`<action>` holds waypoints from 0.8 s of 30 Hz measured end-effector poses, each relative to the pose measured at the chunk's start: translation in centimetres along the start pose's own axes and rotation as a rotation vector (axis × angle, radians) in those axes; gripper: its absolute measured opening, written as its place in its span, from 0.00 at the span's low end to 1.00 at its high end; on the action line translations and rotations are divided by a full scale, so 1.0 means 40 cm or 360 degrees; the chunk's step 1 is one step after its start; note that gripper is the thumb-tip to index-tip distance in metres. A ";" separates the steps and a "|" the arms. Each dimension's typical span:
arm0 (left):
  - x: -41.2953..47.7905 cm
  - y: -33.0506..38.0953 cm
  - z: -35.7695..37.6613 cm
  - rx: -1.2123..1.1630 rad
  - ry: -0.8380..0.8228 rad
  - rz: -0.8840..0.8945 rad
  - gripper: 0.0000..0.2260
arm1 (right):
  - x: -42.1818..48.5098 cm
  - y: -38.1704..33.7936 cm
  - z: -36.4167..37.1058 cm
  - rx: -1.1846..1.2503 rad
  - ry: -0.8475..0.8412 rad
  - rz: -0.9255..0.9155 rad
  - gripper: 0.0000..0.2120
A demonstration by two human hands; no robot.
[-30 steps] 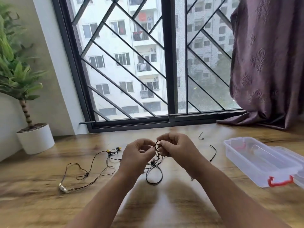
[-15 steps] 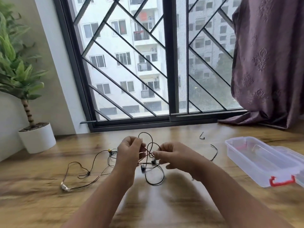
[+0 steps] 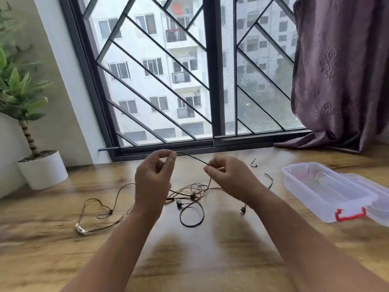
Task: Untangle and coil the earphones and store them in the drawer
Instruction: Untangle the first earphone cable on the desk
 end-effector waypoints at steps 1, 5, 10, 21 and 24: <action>0.005 -0.003 -0.010 0.0021 0.0094 0.0016 0.03 | 0.003 0.003 -0.016 -0.0060 0.0099 0.0011 0.06; 0.021 -0.015 -0.036 0.0110 0.0361 -0.0026 0.05 | 0.008 0.019 -0.070 -0.0127 0.0480 0.0136 0.07; 0.031 -0.036 -0.047 0.0261 0.0486 -0.0077 0.06 | 0.012 0.033 -0.102 0.0707 0.0622 0.0506 0.11; -0.002 -0.046 -0.001 0.0875 -0.0064 0.0034 0.11 | 0.016 0.007 -0.076 0.2090 -0.0177 0.0706 0.11; -0.014 -0.019 0.012 0.1026 -0.0164 0.0267 0.19 | 0.011 0.000 -0.065 0.2115 -0.0339 0.0708 0.11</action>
Point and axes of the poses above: each hand's wrist, its own x-axis towards the middle knuckle, its own z-axis out of the palm, y = z × x, the point moved 2 cm from there along x, towards the middle knuckle, and after that the axes turned 4 degrees about x, right-handed, at the moved point
